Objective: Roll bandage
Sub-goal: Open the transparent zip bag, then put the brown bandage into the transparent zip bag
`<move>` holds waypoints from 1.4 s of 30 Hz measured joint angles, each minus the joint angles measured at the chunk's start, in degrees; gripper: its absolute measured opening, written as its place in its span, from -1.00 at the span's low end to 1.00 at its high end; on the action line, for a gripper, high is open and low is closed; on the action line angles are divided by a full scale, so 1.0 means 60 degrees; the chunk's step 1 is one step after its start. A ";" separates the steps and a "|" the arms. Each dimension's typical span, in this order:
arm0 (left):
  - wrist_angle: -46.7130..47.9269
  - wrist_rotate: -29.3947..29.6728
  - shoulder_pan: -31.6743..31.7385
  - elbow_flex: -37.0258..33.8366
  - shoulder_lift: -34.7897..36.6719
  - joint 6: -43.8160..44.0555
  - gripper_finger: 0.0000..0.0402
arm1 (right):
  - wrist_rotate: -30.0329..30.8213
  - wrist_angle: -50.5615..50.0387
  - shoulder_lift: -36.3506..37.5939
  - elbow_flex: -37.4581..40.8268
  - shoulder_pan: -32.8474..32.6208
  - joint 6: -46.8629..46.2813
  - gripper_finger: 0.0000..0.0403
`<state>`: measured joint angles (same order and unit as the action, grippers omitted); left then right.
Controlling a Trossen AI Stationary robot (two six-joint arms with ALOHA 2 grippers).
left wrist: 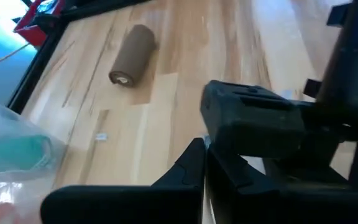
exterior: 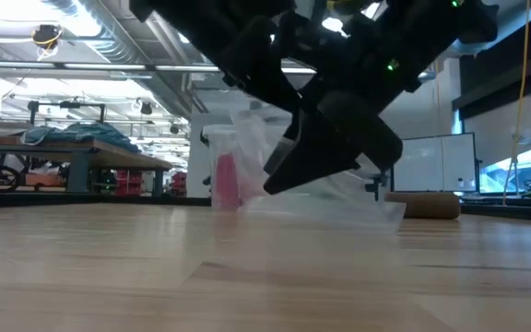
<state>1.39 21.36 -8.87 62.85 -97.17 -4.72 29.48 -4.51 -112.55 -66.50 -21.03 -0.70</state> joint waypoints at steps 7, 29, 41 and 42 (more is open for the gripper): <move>0.1234 0.0631 -0.0097 -0.0004 0.0232 -0.0218 -1.00 | 0.0279 -0.0689 0.0330 -0.0146 -0.0179 0.0184 0.17; 0.1362 0.1032 -0.0112 0.0003 0.0477 -0.0035 -1.00 | 0.1181 -0.2030 0.1885 -0.0506 -0.0427 -0.1097 0.17; 0.1381 0.1019 -0.0148 0.0003 0.0477 -0.0035 -0.99 | 0.1203 -0.4887 0.4043 -0.0506 -0.0957 -0.1882 0.17; 0.1373 0.1008 -0.0148 0.0003 0.0477 -0.0033 -0.99 | 0.1278 -0.5426 0.4378 -0.0506 -0.0955 -0.2066 0.17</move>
<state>9.63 27.41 -9.76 62.87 -94.30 -4.91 37.14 -37.07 -86.29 -69.54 -26.76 -13.10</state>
